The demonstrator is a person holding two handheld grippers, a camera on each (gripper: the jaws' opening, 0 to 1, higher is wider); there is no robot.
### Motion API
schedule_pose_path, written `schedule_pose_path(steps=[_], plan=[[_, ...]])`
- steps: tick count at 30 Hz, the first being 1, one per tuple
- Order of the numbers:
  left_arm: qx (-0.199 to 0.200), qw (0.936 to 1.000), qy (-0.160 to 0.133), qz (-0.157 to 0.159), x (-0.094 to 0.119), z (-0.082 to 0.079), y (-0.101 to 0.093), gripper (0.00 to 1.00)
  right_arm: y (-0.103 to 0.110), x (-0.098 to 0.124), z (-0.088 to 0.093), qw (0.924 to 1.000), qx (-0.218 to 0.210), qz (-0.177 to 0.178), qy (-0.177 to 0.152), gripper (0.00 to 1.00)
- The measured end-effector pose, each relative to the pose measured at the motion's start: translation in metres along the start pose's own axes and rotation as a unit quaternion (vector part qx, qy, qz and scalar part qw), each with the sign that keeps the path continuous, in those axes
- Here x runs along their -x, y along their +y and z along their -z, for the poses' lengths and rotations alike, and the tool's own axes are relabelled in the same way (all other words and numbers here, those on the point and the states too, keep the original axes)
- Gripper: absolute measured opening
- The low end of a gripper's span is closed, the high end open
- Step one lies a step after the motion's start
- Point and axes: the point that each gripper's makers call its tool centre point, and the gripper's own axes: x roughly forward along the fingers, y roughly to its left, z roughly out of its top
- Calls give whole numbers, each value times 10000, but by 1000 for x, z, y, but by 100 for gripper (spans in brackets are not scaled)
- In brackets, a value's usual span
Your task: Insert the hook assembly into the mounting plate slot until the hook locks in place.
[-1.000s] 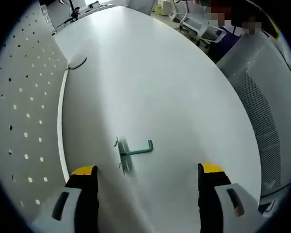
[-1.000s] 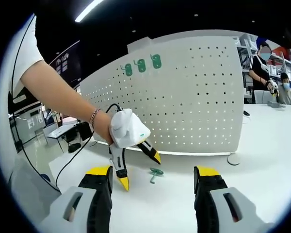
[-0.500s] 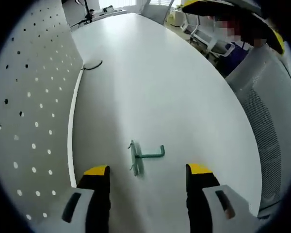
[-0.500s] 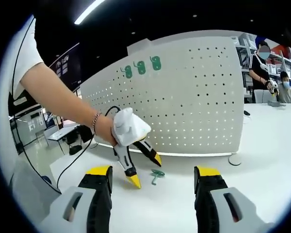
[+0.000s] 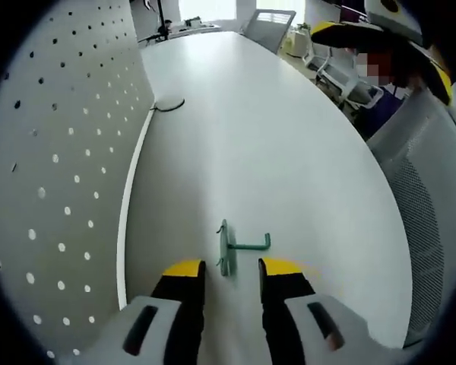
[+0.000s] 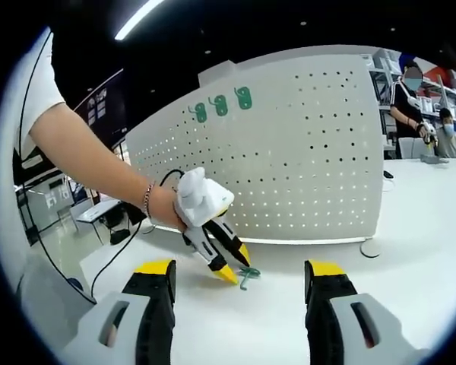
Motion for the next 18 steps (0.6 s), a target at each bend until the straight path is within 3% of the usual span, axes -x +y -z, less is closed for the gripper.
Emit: schedule_pose_path(steps=[10, 18], plan=[[196, 9995, -75, -253, -1, -1, 7, 14, -2, 0, -1, 10000, -31, 22, -17, 66], [-28, 9993, 38, -372, -2, -2, 8, 5, -2, 1, 0, 10000, -33, 37, 16, 66]])
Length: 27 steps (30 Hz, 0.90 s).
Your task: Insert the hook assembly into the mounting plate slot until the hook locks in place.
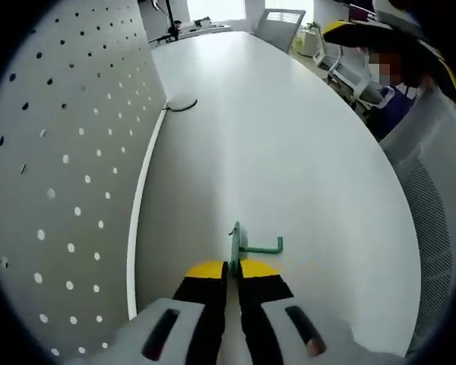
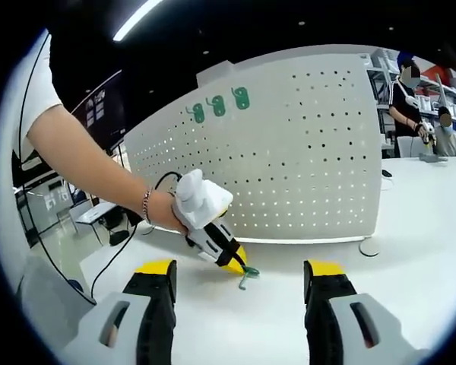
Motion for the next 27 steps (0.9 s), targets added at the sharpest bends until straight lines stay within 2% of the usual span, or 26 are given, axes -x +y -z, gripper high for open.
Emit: schedule_pose_path(steps=[4, 5, 12, 23, 27], plan=[[-128, 9999, 39, -66, 0, 0, 1, 4, 0, 0, 0, 10000, 5, 1, -6, 65], [-458, 9989, 30, -96, 1, -1, 0, 3, -1, 0, 0, 10000, -8, 4, -7, 65], [-328, 9994, 28, -136, 0, 0, 0, 3, -1, 1, -1, 10000, -45, 15, -33, 66], [-441, 9989, 51, -169, 1, 0, -1, 3, -2, 1, -1, 10000, -50, 30, -41, 66], [-428, 9986, 51, -290, 1, 0, 2, 2, -2, 1, -1, 10000, -59, 23, -41, 65]])
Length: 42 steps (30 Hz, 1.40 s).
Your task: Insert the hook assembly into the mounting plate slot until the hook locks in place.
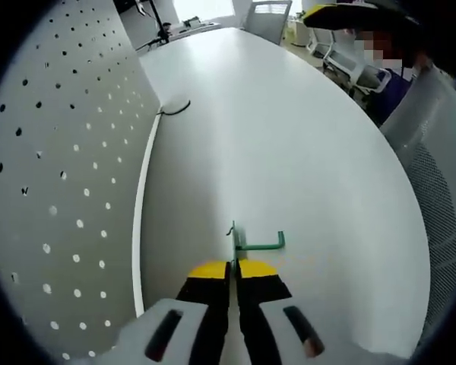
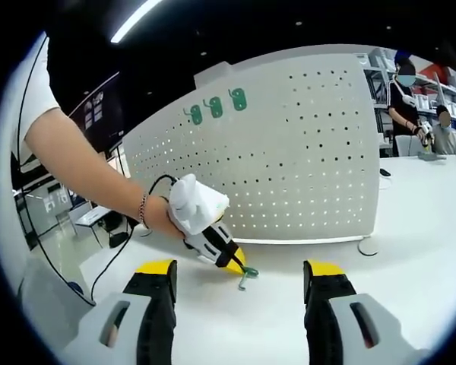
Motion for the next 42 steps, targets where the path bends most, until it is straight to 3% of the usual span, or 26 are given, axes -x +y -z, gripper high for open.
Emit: schedule_pose_path(steps=[2, 3, 8, 21, 42], plan=[[55, 10000, -4, -78, 1, 1, 3, 2, 0, 0, 0, 10000, -7, 7, -5, 65], [108, 9996, -212, -149, 3, -4, 5, 2, -1, 0, 0, 10000, -20, 10, -15, 65], [255, 9981, -469, -316, 12, -10, 12, 2, -1, 0, -1, 10000, -30, 7, -33, 65], [312, 9943, -785, -656, 30, -17, 20, 2, -1, 1, -2, 10000, -10, 17, -47, 65], [625, 9795, -1516, -1173, 73, -30, 20, 2, 3, -1, -2, 10000, 49, -58, -49, 66]])
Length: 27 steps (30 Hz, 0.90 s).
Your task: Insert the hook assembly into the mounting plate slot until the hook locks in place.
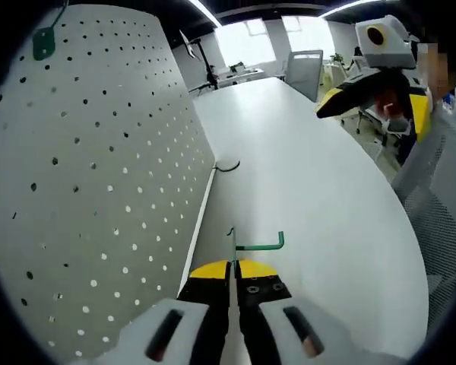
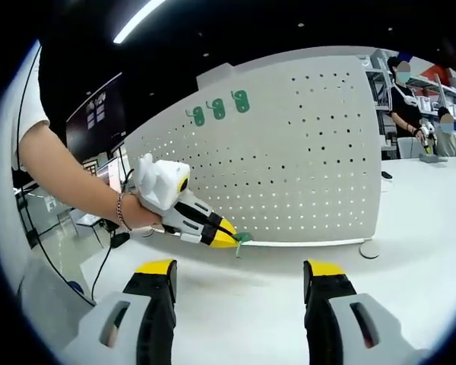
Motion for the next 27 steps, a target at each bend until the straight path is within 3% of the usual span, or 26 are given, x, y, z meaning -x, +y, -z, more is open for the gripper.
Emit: schedule_pose_path(steps=[14, 27], plan=[[365, 9971, -457, -487, 39, -8, 7, 2, 6, -2, -2, 9999, 55, -123, -19, 66], [540, 9926, -805, -732, 63, -24, 8, 2, 11, -2, -3, 9997, 108, -201, -35, 65]])
